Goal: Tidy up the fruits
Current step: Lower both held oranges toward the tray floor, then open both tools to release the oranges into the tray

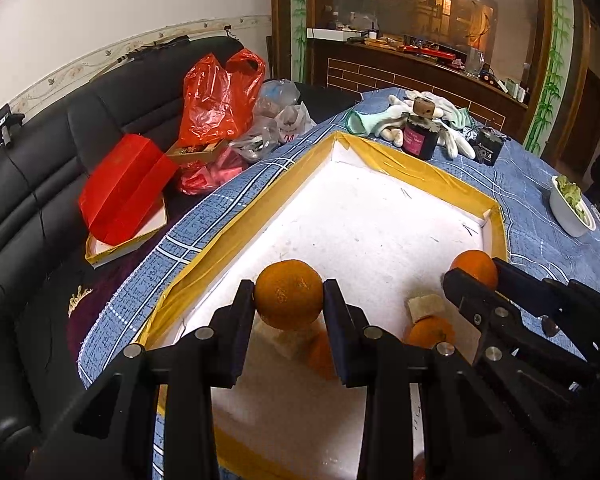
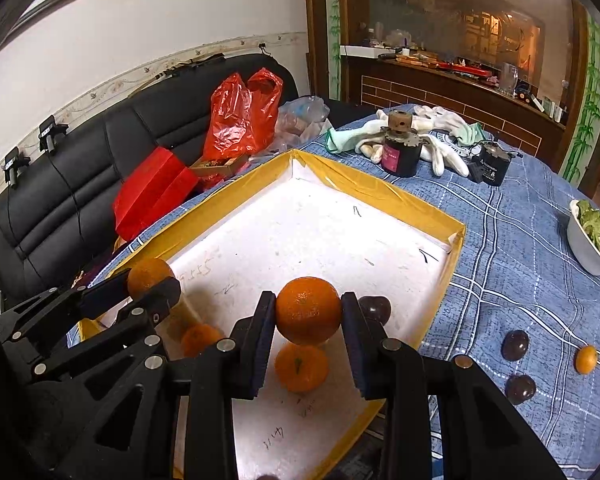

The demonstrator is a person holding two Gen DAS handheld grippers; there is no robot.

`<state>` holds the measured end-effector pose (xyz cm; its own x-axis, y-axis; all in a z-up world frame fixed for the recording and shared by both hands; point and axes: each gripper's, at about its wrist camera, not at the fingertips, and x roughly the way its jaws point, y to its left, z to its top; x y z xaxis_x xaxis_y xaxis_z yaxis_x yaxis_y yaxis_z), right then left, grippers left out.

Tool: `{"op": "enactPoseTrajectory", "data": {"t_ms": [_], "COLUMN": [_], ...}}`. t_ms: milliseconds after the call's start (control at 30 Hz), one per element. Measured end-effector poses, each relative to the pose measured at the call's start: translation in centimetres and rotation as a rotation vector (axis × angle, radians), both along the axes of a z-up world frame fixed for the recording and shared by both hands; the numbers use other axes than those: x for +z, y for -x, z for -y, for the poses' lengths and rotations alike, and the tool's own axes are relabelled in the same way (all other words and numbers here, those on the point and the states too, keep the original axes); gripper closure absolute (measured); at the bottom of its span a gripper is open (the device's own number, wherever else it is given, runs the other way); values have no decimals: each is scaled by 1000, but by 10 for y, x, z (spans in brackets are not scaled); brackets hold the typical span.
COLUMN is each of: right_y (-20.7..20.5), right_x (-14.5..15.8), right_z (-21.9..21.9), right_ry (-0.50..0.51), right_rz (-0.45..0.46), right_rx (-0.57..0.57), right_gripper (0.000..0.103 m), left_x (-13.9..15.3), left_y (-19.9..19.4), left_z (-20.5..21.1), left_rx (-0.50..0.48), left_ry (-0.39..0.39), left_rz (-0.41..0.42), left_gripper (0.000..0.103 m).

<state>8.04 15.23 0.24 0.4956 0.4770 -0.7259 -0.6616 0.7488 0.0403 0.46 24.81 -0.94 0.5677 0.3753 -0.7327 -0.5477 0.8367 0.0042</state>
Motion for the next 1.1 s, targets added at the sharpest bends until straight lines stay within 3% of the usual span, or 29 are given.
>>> {"op": "enactPoseTrajectory", "data": {"t_ms": [567,633,867,1000,1100], "right_y": [-23,-26,-28,-23,-15], "right_x": [-12,-15,-14,0,14], "right_z": [-15,-15,-8,4,20], "right_ry": [25,33,38,-1,-27], "right_rz": [-41,-52,-52,-40,-13], "right_rx": [-26,-28,-66,-69,-72], "right_gripper": [67,67,54,41,40], "left_x": [-10,-9,-4,6,19], "left_y": [-11,-12,-5,1,6], "left_z": [-12,-10,-18,-13,3], "left_rx": [21,22,71,67,31], "left_ry": [59,53,68,76,65], "left_rz": [-31,-39,-38,-4,45], "left_gripper": [68,54,32,30,30]}}
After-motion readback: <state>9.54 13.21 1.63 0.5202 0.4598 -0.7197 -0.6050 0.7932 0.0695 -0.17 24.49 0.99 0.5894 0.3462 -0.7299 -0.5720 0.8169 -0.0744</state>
